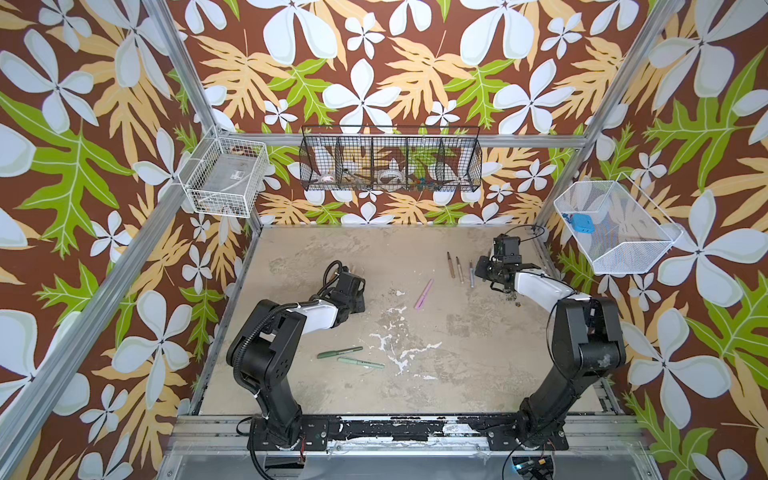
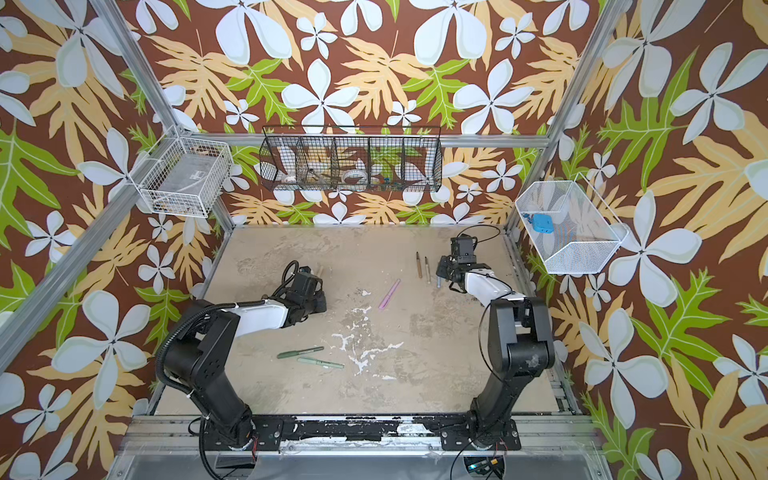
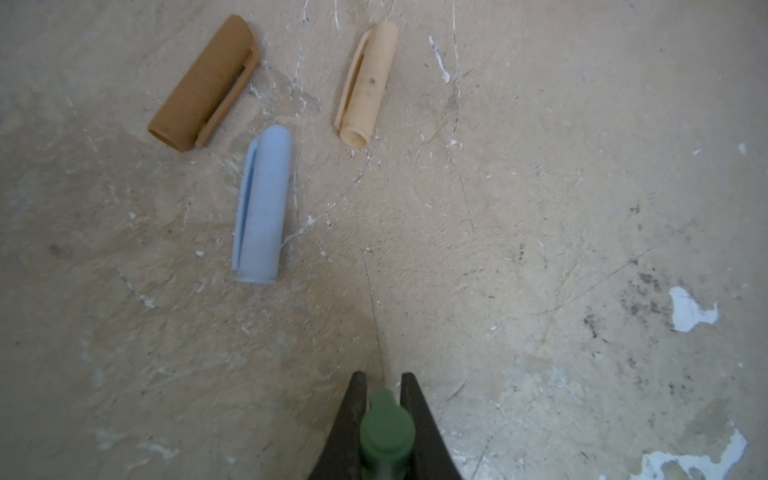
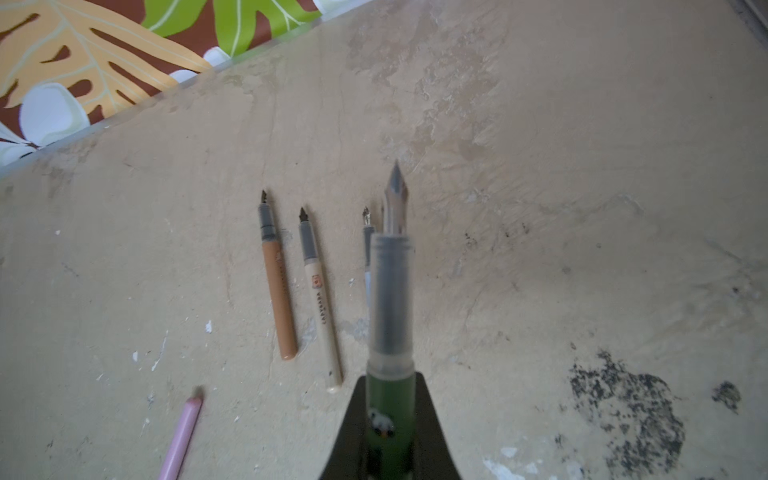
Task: Open the pen caps
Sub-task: 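Open both grippers to set the green cap and pen on the table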
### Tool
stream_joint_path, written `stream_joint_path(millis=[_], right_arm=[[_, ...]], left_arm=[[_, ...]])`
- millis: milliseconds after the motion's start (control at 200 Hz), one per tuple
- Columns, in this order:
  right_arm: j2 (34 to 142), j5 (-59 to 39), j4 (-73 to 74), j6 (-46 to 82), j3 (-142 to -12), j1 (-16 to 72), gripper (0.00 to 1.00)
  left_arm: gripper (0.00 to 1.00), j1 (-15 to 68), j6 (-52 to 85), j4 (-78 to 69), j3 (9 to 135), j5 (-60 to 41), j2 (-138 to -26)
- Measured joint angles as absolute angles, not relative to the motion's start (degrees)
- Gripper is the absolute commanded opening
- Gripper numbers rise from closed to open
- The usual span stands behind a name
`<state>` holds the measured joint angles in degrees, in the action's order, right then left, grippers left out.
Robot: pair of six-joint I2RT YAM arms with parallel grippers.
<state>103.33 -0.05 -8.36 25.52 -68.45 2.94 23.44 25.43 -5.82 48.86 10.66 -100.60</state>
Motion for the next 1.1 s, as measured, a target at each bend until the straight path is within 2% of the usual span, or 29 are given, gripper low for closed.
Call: stream_joint_path(millis=[370, 515, 836, 1096], right_arm=[[112.3, 0.5, -11.1, 26.5, -72.6, 2.1, 0.04], [113.3, 1.6, -11.6, 26.6, -72.2, 2.1, 0.12], [114.6, 3.0, -8.5, 26.2, -71.3, 2.2, 0.27], [112.1, 2.8, -8.5, 26.1, -69.4, 2.2, 0.31]], left_arm=[[0.08, 23.1, 24.2, -5.3, 52.6, 12.7, -103.9], [0.10, 23.0, 24.1, -5.4, 53.1, 13.3, -104.5], [0.24, 22.9, 23.7, -5.2, 53.6, 14.0, -105.5], [0.33, 22.9, 23.8, -4.6, 53.7, 14.5, -105.3]])
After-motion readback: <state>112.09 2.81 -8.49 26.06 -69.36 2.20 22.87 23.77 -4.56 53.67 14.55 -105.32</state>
